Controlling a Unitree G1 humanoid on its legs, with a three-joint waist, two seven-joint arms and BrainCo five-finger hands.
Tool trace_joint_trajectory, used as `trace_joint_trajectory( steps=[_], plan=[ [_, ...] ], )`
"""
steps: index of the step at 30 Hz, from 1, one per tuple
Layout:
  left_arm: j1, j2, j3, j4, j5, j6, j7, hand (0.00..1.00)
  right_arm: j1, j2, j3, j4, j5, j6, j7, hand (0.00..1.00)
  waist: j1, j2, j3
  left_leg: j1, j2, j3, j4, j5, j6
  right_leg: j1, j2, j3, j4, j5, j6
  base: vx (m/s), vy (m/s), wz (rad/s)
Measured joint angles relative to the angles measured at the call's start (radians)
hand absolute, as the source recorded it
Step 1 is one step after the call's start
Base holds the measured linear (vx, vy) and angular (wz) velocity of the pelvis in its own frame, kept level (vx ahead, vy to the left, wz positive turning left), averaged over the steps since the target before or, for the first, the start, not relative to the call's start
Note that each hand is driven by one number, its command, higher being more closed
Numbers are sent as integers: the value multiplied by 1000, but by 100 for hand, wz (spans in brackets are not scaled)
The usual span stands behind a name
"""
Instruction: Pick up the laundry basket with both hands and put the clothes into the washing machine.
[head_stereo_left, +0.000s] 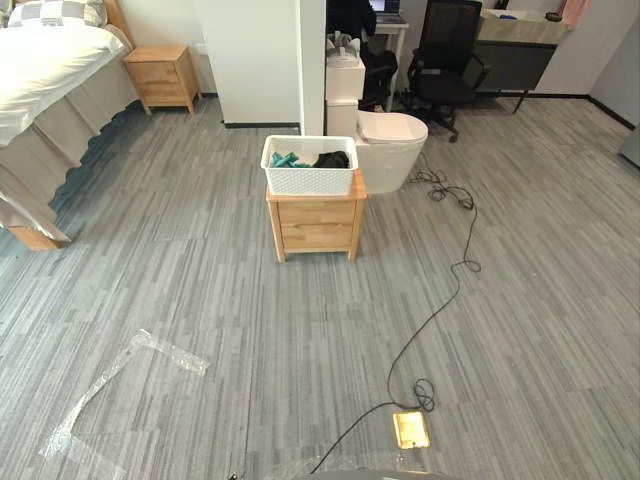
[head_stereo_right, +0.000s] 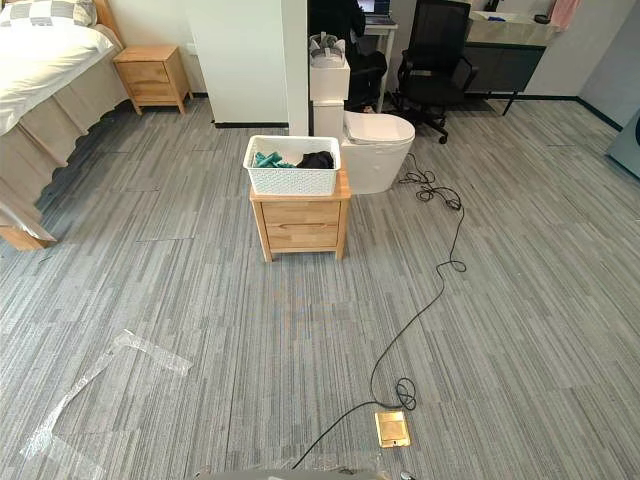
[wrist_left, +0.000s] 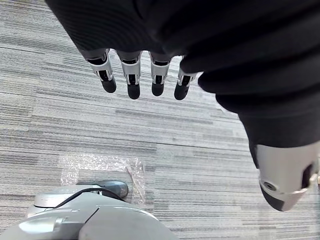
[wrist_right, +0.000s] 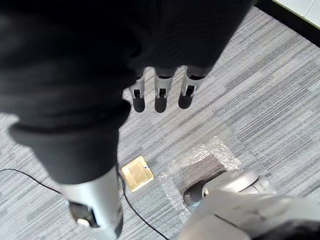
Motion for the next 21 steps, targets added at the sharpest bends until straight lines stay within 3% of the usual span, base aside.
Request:
trace_joint_trajectory(
  steps=[9, 11, 12, 13, 14, 15, 16, 17, 19, 21],
  plan=[
    [-9, 6, 10, 0, -23, -1, 1, 0, -38, -9, 10, 22, 1, 2, 0, 0, -1, -6, 14, -73, -4, 26, 22, -8, 11, -71, 0, 27, -4, 17, 3, 31, -1, -9],
    [-22, 7, 10, -3, -35, -2, 1, 0, -54, -3, -10, 20, 6, 2, 0, 0, 3, -8, 40, -102, -11, 24, 83, -60, 27, -100, -13, 21, 83, -45, 26, 16, 27, 15],
    [-22, 8, 13, -4, -51, -4, 1, 0, -60, 7, -14, 13, 22, 1, 0, 0, 2, -20, 48, -118, -28, 19, 124, -91, 45, -140, -36, 3, 184, -109, 51, 33, 49, 36],
    [-23, 5, 32, -5, -66, -5, 1, 0, -45, 10, -31, -7, 48, 1, -1, 0, -1, -17, 52, -119, -41, 3, 151, -120, 60, -184, -60, -12, 318, -151, 103, 57, 56, 36],
    [-27, -4, 44, -5, -70, -6, 1, 0, -42, 10, -35, -25, 60, 0, 0, 0, 5, -11, 58, -117, -45, 1, 158, -128, 71, -235, -71, -24, 440, -154, 98, 73, 83, 40],
    [-33, -10, 51, -4, -83, -5, 3, 0, -36, 11, -34, -69, 85, -9, -1, 0, 2, -2, 79, -96, -54, -15, 173, -142, 88, -370, -89, -56, 711, -138, 66, 136, 93, 36],
    [-38, -9, 54, -3, -93, 0, 3, 0, -36, 15, -31, -89, 102, -21, -1, 0, 0, 1, 95, -75, -56, -32, 182, -161, 99, -455, -104, -85, 858, -151, 48, 166, 107, 36],
    [-39, -9, 57, -3, -93, 0, 3, 0, -31, 17, -31, -92, 107, -22, -1, 0, 1, -1, 95, -69, -56, -35, 181, -168, 102, -488, -104, -101, 881, -156, 44, 218, 111, 24],
    [-50, -3, 88, -3, -92, 3, 3, 0, -27, 33, -32, -92, 110, -24, -2, 0, 0, -13, 99, -31, -57, -43, 172, -196, 102, -546, -95, -159, 818, -156, 44, 236, 96, 6],
    [-107, 9, 88, -3, -90, 2, 1, 0, -21, 45, -39, -75, 127, -29, -4, 0, -16, -32, 110, 12, -52, -89, 151, -230, 95, -551, -43, -199, 467, -106, 46, 479, 58, 39]
  ],
)
